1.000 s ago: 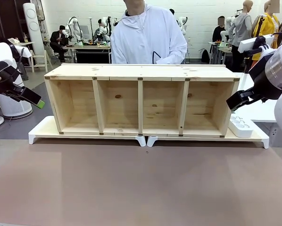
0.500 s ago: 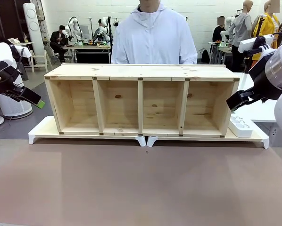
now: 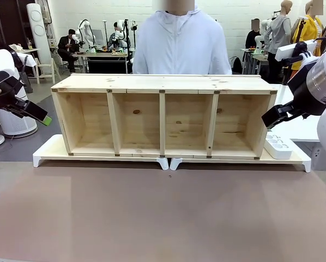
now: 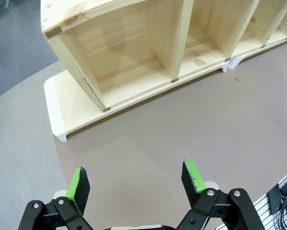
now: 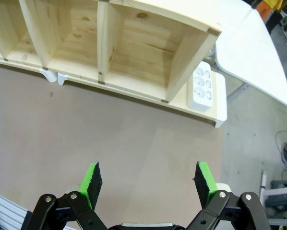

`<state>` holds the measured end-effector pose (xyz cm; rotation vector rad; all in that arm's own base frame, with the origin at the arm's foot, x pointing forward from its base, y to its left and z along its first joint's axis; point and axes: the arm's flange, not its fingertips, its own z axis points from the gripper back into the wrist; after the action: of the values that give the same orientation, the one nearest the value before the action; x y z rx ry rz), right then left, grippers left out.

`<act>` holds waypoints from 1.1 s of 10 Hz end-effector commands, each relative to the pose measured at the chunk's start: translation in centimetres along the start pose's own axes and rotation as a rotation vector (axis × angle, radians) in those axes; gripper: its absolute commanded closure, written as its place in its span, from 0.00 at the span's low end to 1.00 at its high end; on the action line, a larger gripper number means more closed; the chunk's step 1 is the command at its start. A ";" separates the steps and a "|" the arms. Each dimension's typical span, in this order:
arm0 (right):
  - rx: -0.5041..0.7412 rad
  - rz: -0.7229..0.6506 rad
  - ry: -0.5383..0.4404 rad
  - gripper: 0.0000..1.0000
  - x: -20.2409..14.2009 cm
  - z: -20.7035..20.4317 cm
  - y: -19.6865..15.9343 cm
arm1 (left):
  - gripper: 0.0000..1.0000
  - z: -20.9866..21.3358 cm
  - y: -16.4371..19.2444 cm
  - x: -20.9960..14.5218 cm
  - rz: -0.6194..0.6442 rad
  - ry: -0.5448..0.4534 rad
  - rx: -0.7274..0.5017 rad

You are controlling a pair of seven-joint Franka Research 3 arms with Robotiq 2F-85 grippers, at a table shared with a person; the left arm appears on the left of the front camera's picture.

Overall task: Perform cable management.
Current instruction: When the cord part of the Power Cable appears at the lower middle area of the table and stops, grasp the cord part of the Power Cable.

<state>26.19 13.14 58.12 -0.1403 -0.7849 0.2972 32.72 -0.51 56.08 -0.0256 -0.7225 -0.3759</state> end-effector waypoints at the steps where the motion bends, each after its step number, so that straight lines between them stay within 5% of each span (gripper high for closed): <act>1: -0.002 -0.004 0.000 0.00 0.1 -0.3 -0.2 | 0.00 0.0 -0.1 0.0 0.015 0.001 -0.002; 11: -0.002 -0.004 0.000 0.00 0.1 -0.3 -0.2 | 0.00 0.0 -0.1 0.0 0.015 0.001 -0.002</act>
<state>26.19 13.14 58.12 -0.1403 -0.7849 0.2972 32.72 -0.51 56.08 -0.0256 -0.7225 -0.3759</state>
